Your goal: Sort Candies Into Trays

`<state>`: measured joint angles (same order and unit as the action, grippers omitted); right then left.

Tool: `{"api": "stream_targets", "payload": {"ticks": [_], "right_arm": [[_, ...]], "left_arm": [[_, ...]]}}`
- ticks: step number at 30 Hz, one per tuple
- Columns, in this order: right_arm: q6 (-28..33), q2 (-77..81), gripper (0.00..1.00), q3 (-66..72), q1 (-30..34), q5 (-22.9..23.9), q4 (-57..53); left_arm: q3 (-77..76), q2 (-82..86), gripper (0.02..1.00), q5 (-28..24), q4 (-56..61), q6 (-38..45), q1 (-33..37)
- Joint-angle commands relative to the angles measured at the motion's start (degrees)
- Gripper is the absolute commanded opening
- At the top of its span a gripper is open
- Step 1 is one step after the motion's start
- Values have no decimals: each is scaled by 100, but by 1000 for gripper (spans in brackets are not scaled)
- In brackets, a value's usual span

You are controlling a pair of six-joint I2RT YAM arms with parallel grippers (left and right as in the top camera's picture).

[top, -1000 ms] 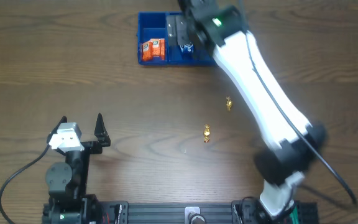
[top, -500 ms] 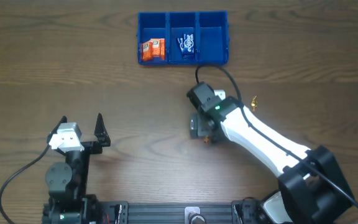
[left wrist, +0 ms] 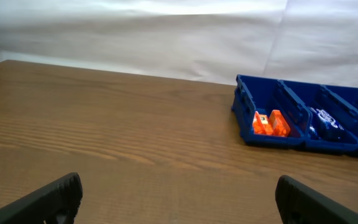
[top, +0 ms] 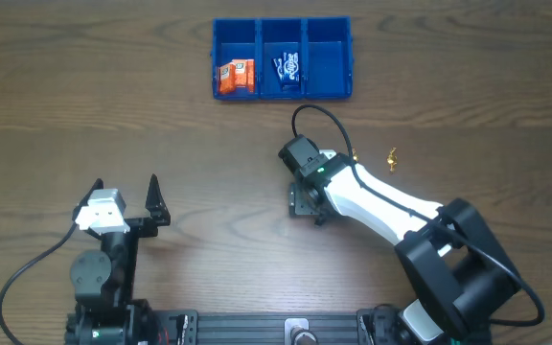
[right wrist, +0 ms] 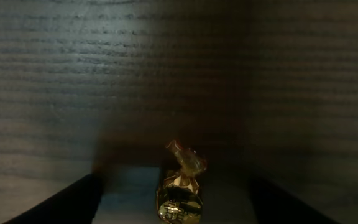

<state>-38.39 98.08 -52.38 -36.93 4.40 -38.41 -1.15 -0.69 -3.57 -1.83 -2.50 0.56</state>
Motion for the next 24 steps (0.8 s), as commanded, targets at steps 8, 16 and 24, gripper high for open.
{"api": "stream_targets", "payload": {"ticks": [8,16,24], "right_arm": [[-68,52,321,20,-13,39,20],[-61,-245,194,20,-13,81,81],[704,-1567,185,-2157,555,828,-1427]], "left_arm": [[85,31,998,-72,-238,83,17],[85,31,998,-72,-238,83,17],[85,31,998,-72,-238,83,17]]}}
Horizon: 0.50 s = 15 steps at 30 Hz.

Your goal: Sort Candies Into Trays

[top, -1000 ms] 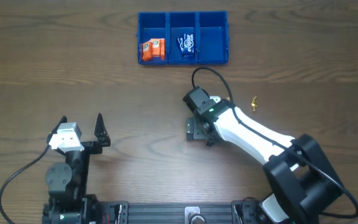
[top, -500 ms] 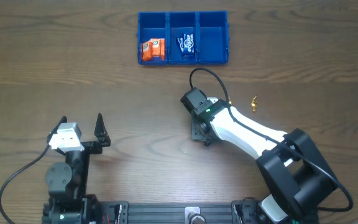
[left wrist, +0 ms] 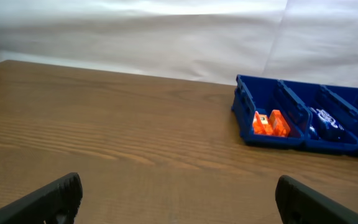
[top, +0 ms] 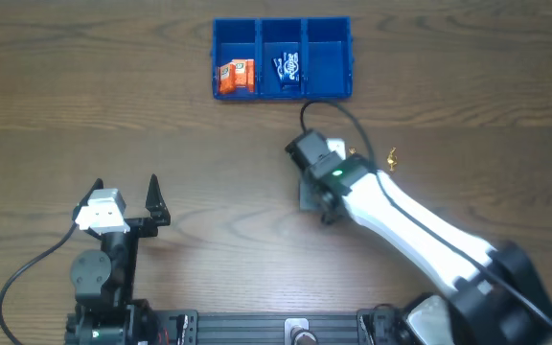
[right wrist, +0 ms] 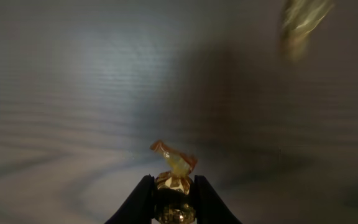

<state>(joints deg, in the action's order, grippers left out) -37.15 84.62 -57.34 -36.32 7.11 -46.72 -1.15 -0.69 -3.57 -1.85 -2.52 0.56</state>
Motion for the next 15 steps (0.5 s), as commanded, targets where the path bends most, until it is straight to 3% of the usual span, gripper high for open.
{"api": "stream_targets", "payload": {"ticks": [1,8,15], "right_arm": [[732,-87,185,-2122,664,588,-730],[1762,2291,185,-5475,1589,590,-942],[1818,3797,185,-5855,1910,363,-372]], "left_arm": [[85,31,998,-72,-236,85,17],[85,31,998,-72,-236,85,17],[85,31,998,-72,-236,85,17]]}}
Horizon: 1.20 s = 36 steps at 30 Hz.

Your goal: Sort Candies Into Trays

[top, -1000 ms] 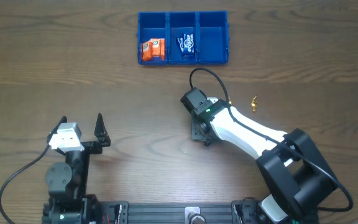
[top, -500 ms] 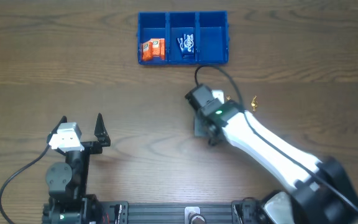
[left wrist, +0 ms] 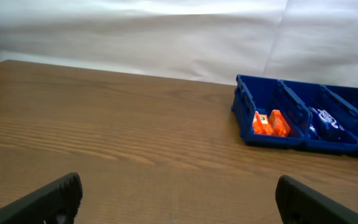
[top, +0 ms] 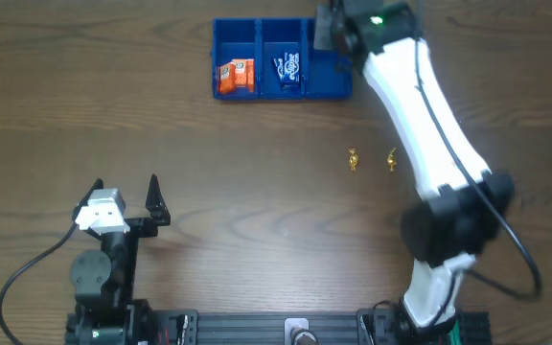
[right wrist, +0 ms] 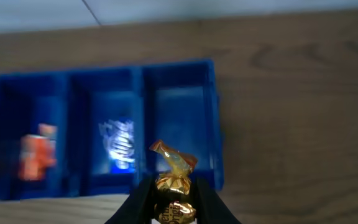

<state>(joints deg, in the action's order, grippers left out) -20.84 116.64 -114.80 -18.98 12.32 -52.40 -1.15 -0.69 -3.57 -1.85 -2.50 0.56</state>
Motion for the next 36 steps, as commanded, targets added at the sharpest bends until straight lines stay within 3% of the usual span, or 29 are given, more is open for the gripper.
{"api": "stream_targets", "payload": {"ticks": [1,9,11,14,16,23,29,32,36], "right_arm": [[188,717,185,-109,186,-188,223],[188,1080,191,-109,186,-192,409],[188,1080,246,-109,186,-195,398],[197,1080,647,-109,186,-190,348],[306,1043,761,-109,186,-210,343],[511,-313,803,723,251,-203,203],[286,-2402,803,3633,249,-323,542],[227,-2675,801,4813,249,-717,713],[4,-2575,792,5757,249,-754,1307]], "left_arm": [[85,31,998,-72,-236,83,17],[85,31,996,-72,-236,83,17],[85,31,996,-72,-236,83,17],[85,31,998,-72,-236,83,17],[85,31,998,-72,-236,83,17],[85,31,998,-72,-236,83,17],[85,31,996,-72,-236,83,17],[85,31,998,-72,-236,83,17],[85,31,998,-72,-236,83,17]]}}
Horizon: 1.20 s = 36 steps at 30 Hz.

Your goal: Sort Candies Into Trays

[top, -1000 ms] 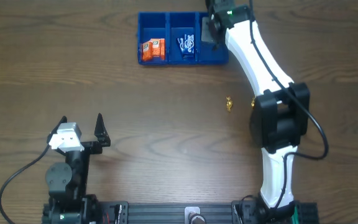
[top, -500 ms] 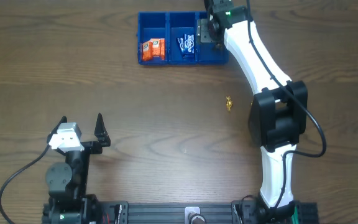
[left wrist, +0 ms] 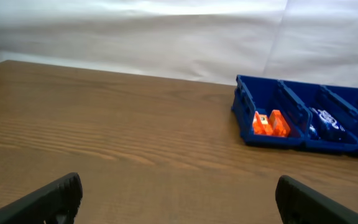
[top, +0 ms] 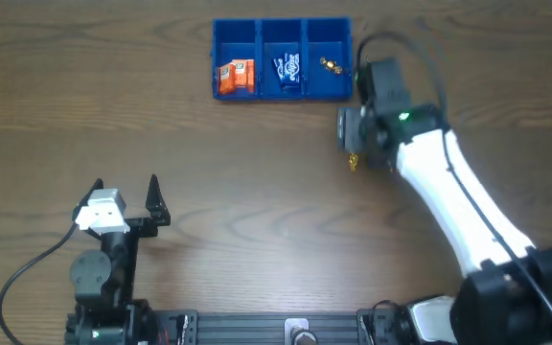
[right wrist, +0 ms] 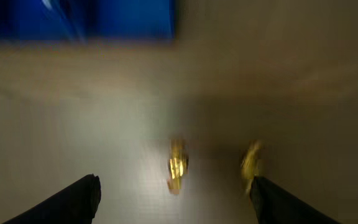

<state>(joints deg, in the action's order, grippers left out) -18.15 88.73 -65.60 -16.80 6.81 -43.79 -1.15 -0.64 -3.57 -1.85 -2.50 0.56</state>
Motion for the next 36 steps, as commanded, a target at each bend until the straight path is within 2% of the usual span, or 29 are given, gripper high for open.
{"api": "stream_targets", "payload": {"ticks": [1,10,18,22,31,34,36], "right_arm": [[-275,247,792,962,31,-227,573],[-278,1038,790,1095,33,-308,1572],[-170,1266,779,1084,48,-245,1762],[-127,1353,713,1084,48,-190,1759],[-127,1353,404,1084,48,-122,1742],[-131,1353,351,1084,48,-44,1731],[-133,1353,279,1084,48,-44,1716]], "left_arm": [[85,26,998,-72,-236,83,17],[85,26,998,-72,-236,83,17],[85,26,996,-72,-236,83,17],[85,26,996,-72,-236,83,17],[85,26,996,-72,-236,83,17],[85,26,998,-72,-236,83,17],[85,26,996,-72,-236,83,17]]}}
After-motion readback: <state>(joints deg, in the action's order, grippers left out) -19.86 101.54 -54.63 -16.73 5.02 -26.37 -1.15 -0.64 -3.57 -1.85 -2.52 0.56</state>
